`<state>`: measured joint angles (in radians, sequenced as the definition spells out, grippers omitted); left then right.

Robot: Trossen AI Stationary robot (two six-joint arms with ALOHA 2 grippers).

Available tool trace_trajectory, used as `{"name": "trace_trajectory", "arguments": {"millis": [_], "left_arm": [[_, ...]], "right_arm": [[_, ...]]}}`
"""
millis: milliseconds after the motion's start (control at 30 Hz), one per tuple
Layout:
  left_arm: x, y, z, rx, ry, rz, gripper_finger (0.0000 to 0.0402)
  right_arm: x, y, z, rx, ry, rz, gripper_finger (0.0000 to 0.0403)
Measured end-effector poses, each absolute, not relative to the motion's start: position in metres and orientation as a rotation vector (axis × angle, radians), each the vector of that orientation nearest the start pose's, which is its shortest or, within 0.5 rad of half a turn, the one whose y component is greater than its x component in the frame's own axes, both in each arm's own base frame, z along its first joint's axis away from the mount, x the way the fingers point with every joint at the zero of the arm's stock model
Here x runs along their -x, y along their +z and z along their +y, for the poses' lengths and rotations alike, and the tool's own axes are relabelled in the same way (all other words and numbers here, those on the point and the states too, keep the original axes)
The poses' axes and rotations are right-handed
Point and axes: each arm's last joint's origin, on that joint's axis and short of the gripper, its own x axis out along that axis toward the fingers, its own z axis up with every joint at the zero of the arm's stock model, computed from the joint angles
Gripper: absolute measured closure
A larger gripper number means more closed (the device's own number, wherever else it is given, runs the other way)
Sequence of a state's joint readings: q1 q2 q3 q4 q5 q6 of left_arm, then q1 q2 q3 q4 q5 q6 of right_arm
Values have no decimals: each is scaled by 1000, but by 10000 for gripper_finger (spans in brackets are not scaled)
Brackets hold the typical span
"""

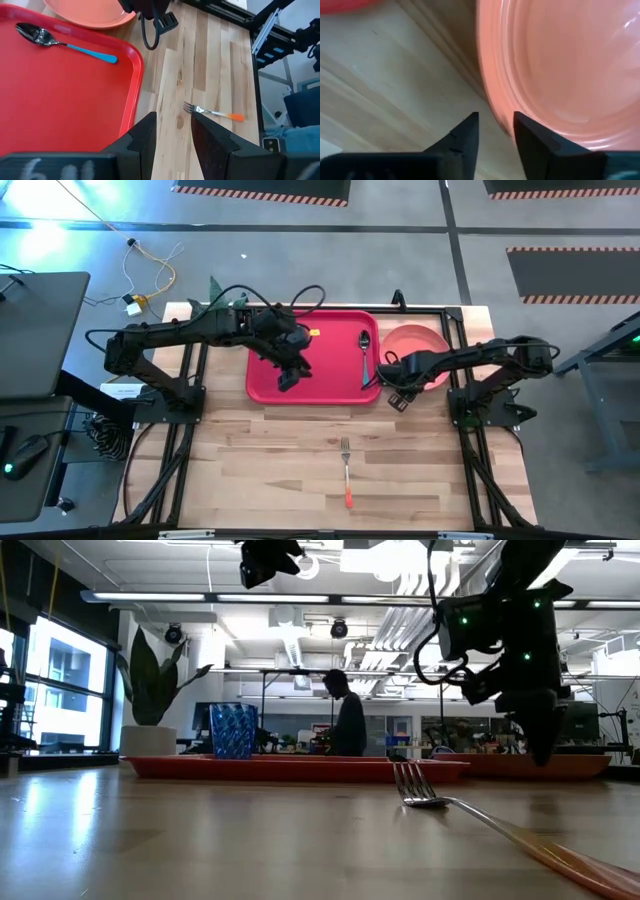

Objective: Pick and place plate/cup/fork/spoon on tray
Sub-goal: Put the pink plate on the red serving tray to the bottom right of the blue cup

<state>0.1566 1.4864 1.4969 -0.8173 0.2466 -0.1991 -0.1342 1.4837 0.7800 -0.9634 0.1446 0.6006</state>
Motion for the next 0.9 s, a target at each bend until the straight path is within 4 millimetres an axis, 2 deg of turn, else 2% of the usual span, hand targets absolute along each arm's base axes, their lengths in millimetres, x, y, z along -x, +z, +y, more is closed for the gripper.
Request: {"name": "trace_trajectory", "arguments": {"millis": [200, 267, 900], "left_arm": [[-306, 361, 41, 357, -3, 791, 289], [-306, 360, 41, 354, 5, 791, 289], [-306, 360, 43, 338, 44, 791, 289]], "right_arm": [[-210, 157, -33, -468, -723, 1548, 380], [-211, 157, -33, -467, -719, 1542, 394], [-212, 161, -33, -493, -762, 1535, 401]]}}
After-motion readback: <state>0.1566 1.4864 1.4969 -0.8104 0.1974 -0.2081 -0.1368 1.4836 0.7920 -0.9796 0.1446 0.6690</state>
